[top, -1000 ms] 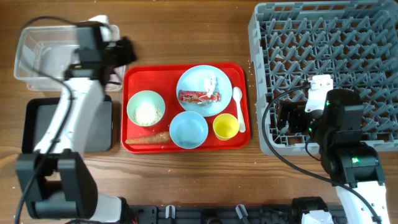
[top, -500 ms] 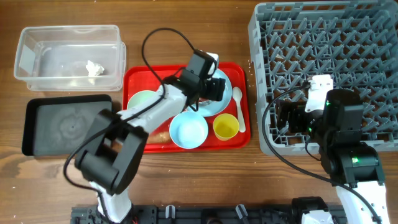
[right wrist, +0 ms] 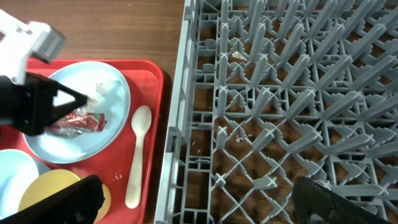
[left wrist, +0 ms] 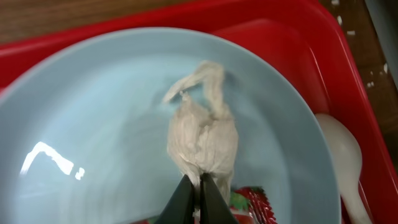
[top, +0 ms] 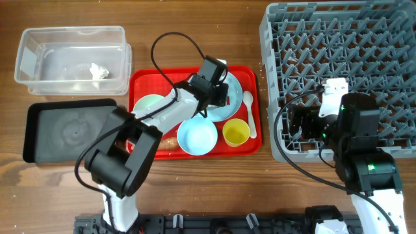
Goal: Sort waste into correct bins and load items into the dishwasher rack
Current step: 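Carry the second tissue to the clear bin and release it, then grasp the red wrapper on the white plate with the left gripper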
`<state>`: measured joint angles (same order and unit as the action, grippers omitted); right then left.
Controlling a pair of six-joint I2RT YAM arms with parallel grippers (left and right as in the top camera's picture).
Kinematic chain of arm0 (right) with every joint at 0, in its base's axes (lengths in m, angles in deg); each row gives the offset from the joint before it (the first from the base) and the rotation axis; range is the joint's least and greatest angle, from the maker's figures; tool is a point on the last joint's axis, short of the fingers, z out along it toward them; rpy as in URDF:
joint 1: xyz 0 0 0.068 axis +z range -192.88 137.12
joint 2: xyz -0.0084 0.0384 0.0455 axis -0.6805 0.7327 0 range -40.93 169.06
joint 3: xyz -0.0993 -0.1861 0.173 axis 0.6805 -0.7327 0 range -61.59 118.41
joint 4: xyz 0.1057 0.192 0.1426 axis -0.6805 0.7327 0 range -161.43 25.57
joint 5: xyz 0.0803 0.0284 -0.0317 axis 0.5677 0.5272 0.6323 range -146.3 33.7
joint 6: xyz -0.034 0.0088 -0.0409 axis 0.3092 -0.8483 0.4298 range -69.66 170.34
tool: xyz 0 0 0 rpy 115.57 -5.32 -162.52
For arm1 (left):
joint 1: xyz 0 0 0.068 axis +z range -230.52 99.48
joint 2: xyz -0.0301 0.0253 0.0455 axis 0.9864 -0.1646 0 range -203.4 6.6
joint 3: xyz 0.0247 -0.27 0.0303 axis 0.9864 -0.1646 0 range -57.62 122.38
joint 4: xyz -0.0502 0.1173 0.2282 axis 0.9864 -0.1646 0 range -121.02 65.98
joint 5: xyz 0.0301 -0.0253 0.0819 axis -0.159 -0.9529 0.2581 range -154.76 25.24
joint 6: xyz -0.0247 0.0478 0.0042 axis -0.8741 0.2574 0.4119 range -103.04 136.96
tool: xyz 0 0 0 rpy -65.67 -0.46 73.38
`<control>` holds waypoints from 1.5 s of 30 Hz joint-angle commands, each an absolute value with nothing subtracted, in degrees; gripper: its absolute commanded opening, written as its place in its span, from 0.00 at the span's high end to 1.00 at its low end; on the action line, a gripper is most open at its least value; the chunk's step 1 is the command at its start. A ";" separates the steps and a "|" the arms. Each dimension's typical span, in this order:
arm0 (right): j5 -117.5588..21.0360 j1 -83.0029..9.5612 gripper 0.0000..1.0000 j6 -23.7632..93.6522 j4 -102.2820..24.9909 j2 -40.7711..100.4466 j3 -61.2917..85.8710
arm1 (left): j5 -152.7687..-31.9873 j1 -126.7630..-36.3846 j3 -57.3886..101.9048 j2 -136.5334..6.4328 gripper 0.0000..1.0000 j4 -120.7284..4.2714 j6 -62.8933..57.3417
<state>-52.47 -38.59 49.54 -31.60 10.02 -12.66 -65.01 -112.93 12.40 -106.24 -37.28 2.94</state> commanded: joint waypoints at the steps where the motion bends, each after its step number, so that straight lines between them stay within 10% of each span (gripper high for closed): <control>1: -52.01 -38.68 0.00 48.87 -31.68 10.24 -11.44 | -58.85 -110.09 12.58 -96.97 0.96 -37.10 3.25; 15: -52.01 -38.68 0.00 48.87 -31.68 10.24 -11.44 | -58.87 -73.48 12.58 -87.51 0.94 -38.83 3.20; 18: -51.99 -38.68 0.00 48.85 -31.73 10.24 -11.44 | -58.94 -68.86 12.58 -89.96 0.28 -38.55 3.03; 23: -51.99 -38.68 0.00 48.85 -31.73 10.24 -11.44 | -58.92 -67.62 12.58 -90.48 0.21 -37.91 3.07; 31: -52.01 -38.68 0.00 48.85 -31.73 10.24 -11.44 | -73.49 -78.90 12.58 -87.05 0.31 -50.02 3.01; 38: -51.99 -38.68 0.00 48.82 -31.71 10.24 -11.44 | -75.20 -100.12 12.44 -90.57 0.18 -57.87 2.13; 45: -51.99 -38.68 0.00 48.67 -31.66 10.24 -11.44 | -75.07 -111.42 12.44 -99.70 0.05 -55.31 32.53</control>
